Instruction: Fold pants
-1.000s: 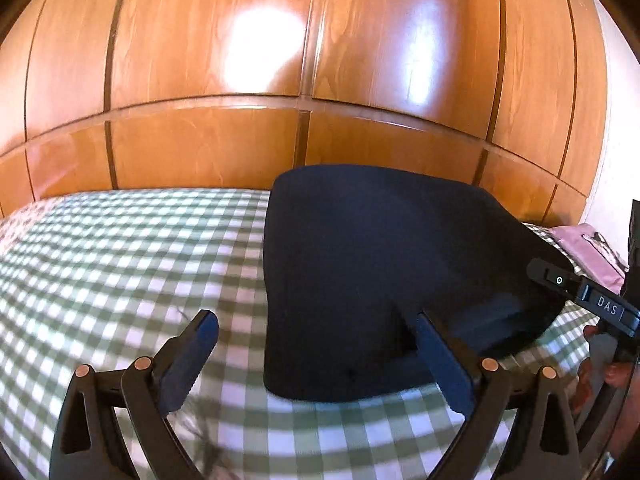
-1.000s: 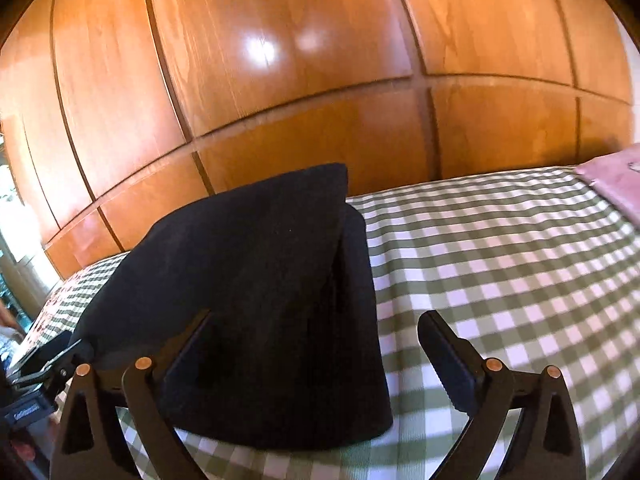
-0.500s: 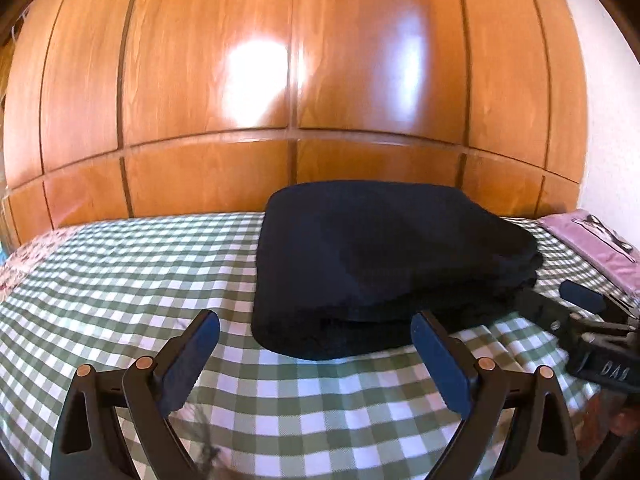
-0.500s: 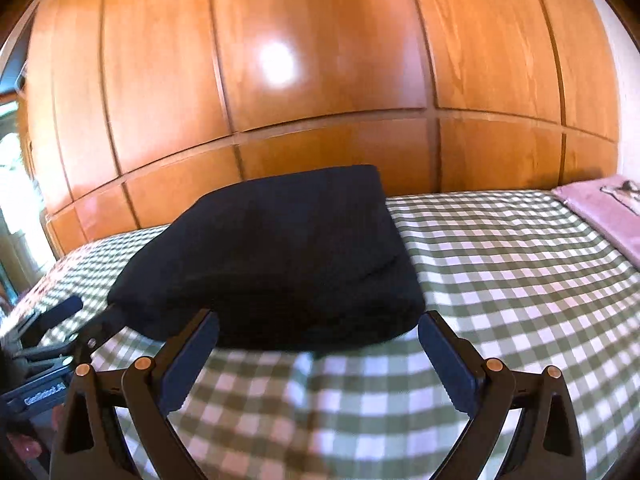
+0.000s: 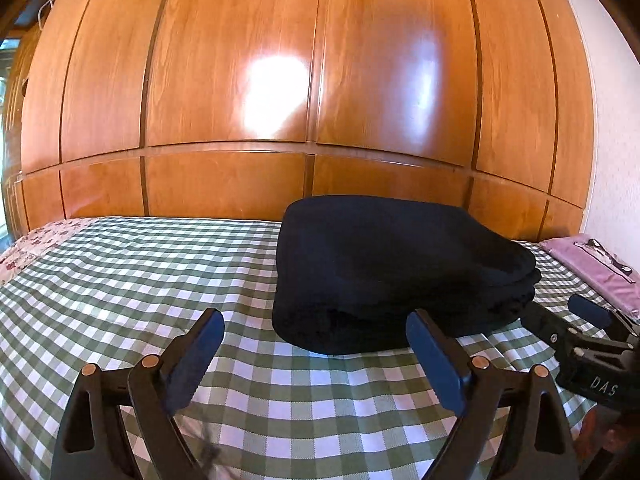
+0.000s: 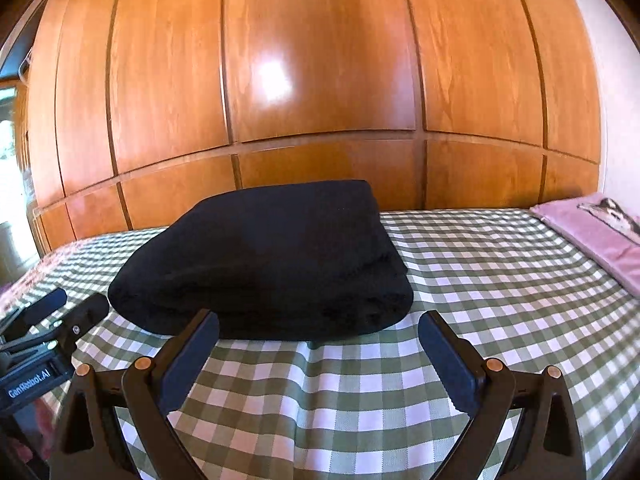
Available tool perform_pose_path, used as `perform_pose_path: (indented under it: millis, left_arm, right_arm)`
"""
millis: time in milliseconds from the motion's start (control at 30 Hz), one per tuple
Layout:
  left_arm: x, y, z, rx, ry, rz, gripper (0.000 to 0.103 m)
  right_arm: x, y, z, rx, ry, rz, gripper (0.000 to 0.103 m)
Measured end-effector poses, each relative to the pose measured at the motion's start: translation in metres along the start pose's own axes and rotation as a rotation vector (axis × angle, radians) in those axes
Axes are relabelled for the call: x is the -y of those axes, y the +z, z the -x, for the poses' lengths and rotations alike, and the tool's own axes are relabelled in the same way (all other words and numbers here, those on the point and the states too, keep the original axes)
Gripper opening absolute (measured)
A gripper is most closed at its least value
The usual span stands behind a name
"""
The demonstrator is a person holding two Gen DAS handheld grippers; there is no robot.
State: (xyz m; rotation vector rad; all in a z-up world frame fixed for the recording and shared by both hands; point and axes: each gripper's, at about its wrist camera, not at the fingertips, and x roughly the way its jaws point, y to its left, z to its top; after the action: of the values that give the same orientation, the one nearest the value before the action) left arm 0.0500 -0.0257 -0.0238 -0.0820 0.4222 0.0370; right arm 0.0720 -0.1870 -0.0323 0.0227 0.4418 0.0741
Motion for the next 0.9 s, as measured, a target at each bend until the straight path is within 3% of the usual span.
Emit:
perform_pose_path:
  millis: [200,900]
  left_arm:
    - [0.0036,-0.0011,0.0012,0.001,0.0,-0.015,0.094]
    - [0.0033,-0.0012,0.0016,-0.006,-0.006,-0.01,0.094]
  right_arm:
    - [-0.0105,-0.0013,0.0046,0.02,-0.008,0.053,0.1]
    - [-0.0019,-0.0011,0.001,0.007,-0.003,0.014,0.1]
